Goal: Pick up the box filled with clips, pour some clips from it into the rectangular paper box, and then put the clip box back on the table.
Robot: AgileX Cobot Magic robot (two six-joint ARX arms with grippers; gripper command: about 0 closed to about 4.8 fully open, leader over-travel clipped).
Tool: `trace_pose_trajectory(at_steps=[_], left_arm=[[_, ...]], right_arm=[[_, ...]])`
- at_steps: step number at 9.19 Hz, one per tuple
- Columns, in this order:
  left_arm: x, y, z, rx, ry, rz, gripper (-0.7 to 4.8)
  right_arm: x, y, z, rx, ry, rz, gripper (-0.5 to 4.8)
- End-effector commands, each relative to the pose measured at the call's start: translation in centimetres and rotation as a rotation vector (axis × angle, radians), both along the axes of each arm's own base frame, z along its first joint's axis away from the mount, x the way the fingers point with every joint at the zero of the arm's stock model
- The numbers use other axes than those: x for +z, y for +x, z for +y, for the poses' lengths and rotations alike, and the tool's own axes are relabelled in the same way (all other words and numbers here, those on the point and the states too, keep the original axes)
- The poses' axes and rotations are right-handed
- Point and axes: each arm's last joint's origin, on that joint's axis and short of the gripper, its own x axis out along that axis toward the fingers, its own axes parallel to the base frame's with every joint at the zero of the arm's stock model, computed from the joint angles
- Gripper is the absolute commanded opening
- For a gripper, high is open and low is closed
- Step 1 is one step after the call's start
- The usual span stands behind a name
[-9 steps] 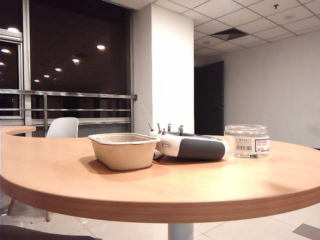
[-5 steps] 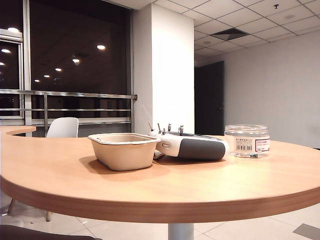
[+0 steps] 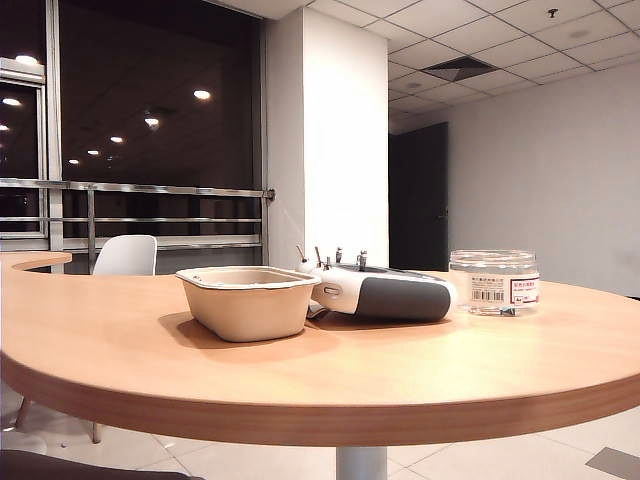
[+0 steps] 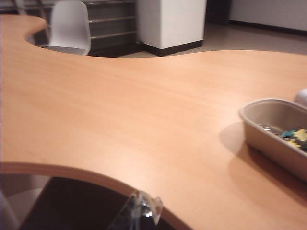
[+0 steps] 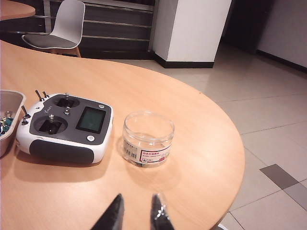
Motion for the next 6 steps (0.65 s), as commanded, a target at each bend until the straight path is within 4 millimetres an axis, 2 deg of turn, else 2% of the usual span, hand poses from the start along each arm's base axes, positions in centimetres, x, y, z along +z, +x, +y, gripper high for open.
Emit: trace_pose_trajectory(at_steps=[1,6], left_arm=[[0.13,0.0,0.05,0.017,0.015,-0.013,-0.05],[0.13,0.0,0.1,0.035,0.019,-0.012,-0.03]], right_arm=[[0.17,-0.04,-0.01,-0.001,0.008,-0.013,0.81],[0.17,-0.04,-0.01,-0.001,0.008,-0.013,0.81]])
